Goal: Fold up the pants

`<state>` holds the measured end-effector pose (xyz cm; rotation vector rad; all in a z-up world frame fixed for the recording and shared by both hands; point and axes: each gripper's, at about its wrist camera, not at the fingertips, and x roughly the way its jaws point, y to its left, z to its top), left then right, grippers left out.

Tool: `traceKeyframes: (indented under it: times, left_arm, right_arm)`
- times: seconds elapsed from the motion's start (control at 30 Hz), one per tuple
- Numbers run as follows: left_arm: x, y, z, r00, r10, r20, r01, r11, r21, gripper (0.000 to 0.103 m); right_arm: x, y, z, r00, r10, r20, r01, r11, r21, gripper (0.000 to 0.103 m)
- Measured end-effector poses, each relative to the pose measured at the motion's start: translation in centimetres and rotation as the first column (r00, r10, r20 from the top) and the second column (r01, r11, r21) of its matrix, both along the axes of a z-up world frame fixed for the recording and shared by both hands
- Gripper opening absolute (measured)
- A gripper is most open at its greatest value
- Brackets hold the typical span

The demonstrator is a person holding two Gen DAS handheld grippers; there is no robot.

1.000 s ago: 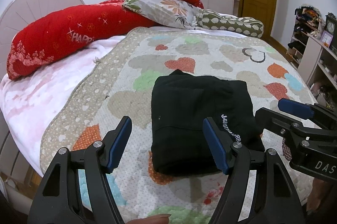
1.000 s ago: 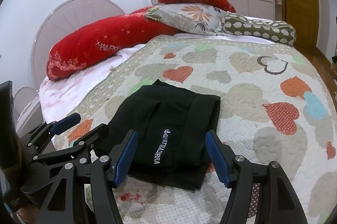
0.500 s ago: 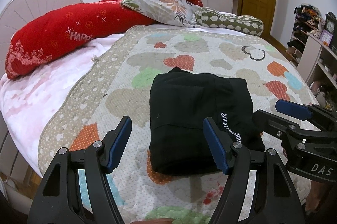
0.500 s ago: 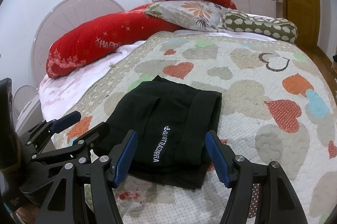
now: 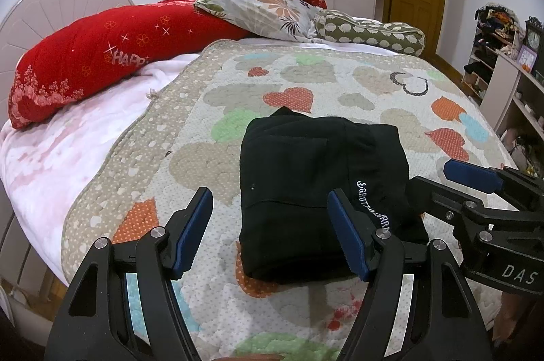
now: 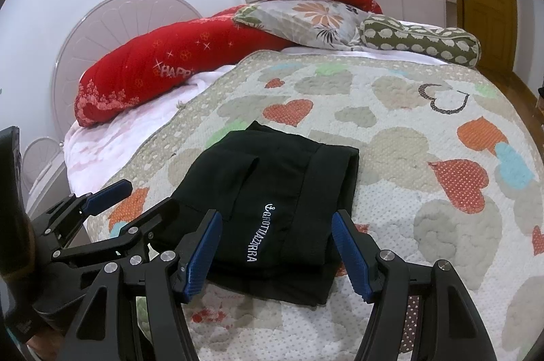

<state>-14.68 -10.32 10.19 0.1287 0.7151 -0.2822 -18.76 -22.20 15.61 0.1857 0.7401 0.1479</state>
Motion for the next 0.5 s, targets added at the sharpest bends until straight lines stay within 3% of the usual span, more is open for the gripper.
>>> traceKeyframes:
  times: [0.5]
  left_arm:
    - [0.60, 0.34, -0.37, 1.000, -0.026, -0.008, 0.026, 1.000, -0.011, 0.071]
  right_arm:
    - [0.27, -0.01, -0.34, 1.000, 0.003, -0.007, -0.003, 1.000, -0.001, 0.065]
